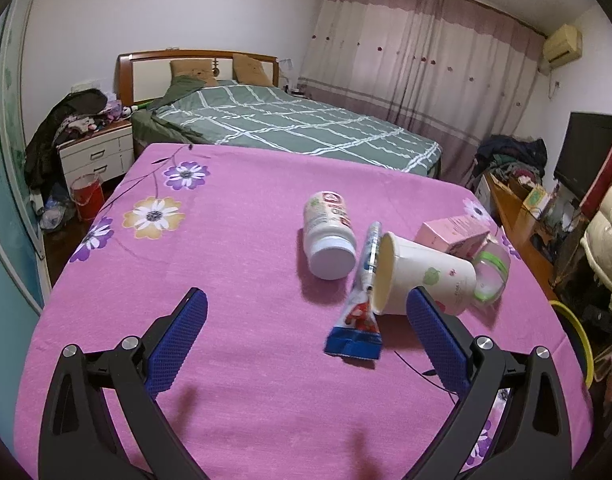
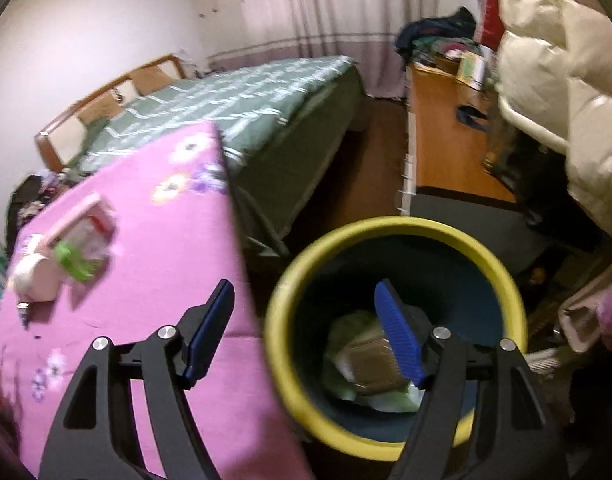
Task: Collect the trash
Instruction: 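Grasp the white paper cup lying on its side with the left gripper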
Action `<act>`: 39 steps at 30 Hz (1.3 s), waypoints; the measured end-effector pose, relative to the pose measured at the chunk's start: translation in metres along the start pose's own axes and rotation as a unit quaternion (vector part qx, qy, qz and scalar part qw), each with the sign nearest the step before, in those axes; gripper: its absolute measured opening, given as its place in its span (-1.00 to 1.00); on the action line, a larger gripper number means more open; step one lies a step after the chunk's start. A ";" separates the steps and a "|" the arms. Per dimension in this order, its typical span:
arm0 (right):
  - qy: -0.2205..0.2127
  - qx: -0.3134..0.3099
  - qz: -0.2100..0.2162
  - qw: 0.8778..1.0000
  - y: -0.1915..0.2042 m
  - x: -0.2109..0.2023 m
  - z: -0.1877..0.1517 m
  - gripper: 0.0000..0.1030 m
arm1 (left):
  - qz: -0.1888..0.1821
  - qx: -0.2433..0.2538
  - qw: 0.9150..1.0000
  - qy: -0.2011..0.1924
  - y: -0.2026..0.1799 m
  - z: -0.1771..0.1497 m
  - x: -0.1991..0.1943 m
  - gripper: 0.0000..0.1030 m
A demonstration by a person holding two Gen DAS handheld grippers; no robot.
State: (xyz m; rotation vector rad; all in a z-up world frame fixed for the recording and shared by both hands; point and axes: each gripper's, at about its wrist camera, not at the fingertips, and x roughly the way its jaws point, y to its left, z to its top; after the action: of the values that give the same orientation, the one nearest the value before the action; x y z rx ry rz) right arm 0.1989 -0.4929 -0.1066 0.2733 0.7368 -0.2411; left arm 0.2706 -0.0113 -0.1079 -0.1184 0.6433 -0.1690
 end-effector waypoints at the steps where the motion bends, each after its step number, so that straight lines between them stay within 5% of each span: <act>1: -0.007 -0.006 0.010 1.000 0.009 0.000 0.001 0.34 | -0.003 0.005 1.000 0.003 -0.004 0.000 0.000 0.90; 11: -0.017 -0.041 0.036 0.998 0.053 0.008 -0.006 0.34 | -0.080 0.074 0.993 0.053 -0.073 0.013 0.018 0.90; 20: -0.018 -0.037 0.045 0.998 0.051 0.007 -0.006 0.34 | -0.096 0.083 0.988 0.085 -0.091 0.023 0.051 0.90; 35: -0.008 -0.026 0.053 0.998 0.046 0.011 -0.005 0.34 | -0.045 0.127 0.987 0.090 -0.115 0.023 0.074 0.89; 39: -0.008 -0.028 0.052 0.998 0.047 0.011 -0.005 0.34 | -0.019 0.138 0.986 0.094 -0.118 0.023 0.081 0.60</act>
State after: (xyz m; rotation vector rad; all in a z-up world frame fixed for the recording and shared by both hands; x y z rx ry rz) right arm 0.2184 -0.4488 -0.1105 0.2552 0.7094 -0.1237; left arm 0.3338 -0.1409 -0.1176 0.1548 0.7990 -0.3061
